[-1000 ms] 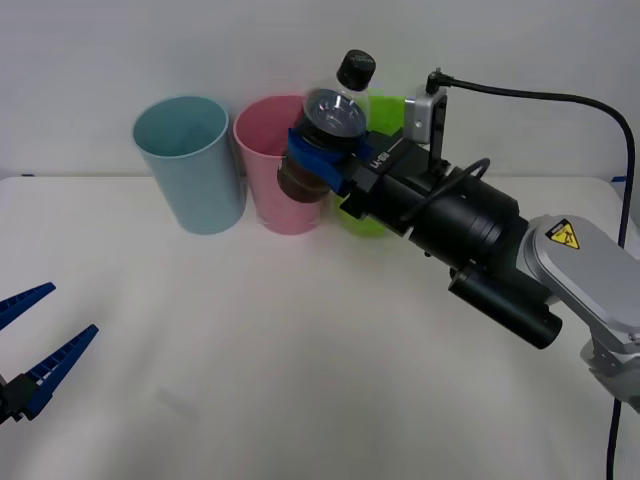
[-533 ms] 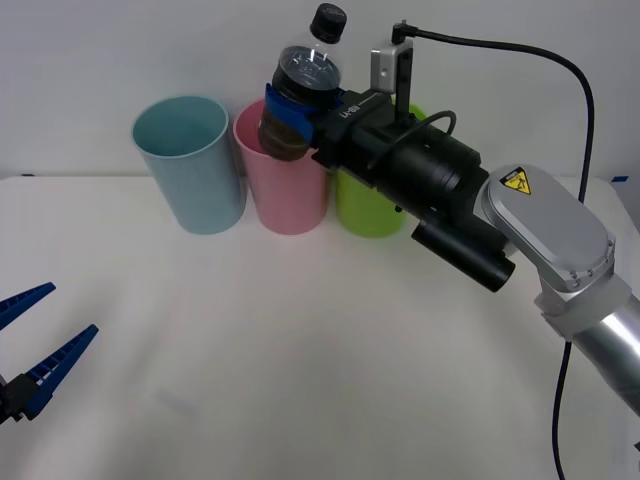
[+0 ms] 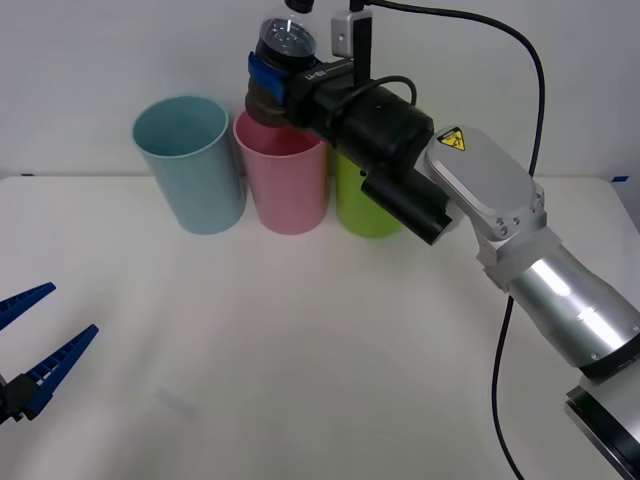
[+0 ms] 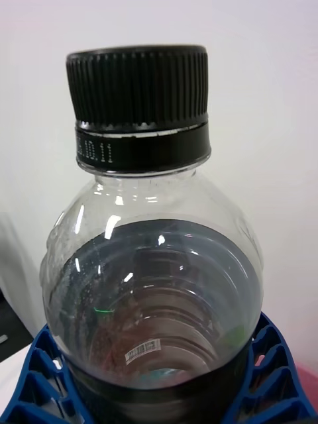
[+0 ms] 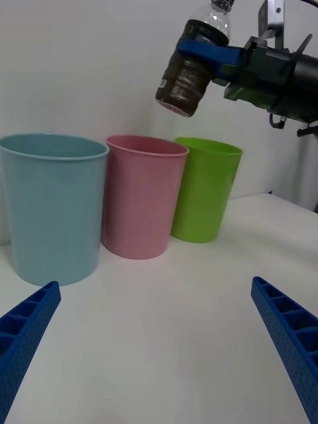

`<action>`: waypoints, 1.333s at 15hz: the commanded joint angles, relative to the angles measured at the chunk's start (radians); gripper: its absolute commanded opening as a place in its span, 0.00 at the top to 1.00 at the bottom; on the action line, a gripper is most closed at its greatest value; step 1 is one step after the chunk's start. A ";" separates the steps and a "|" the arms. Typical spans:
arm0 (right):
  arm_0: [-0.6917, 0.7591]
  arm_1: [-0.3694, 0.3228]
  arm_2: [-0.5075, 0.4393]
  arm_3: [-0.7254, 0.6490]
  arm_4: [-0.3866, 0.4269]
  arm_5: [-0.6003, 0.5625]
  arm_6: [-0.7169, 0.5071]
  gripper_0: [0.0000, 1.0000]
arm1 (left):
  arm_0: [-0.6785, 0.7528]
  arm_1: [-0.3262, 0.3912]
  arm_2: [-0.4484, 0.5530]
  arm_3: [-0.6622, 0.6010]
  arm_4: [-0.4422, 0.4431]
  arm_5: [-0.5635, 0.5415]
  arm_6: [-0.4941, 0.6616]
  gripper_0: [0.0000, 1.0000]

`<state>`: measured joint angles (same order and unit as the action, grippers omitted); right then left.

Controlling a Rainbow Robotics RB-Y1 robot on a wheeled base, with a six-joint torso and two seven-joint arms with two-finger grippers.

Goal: Grasp the object on the table and drop it into the matching bin: aluminum can to the light blue bin, PET bottle to the pink bin.

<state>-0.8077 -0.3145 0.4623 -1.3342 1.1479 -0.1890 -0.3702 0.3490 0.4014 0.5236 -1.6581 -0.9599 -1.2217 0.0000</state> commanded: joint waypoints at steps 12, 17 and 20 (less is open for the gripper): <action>-0.162 0.180 -0.040 0.319 0.104 0.198 0.074 1.00 | 0.000 0.000 0.000 0.000 0.000 0.000 0.000 0.00; -0.160 0.180 -0.036 0.317 0.105 0.197 0.079 0.80 | 0.000 0.000 0.000 0.000 0.000 0.000 0.000 0.00; -0.160 0.176 -0.036 0.317 0.107 0.197 0.082 0.00 | 0.000 0.000 0.000 0.000 0.000 0.000 0.000 0.00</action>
<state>-0.9683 -0.1368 0.4262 -1.0166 1.2541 0.0080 -0.2885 0.3490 0.4014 0.5236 -1.6581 -0.9599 -1.2217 0.0000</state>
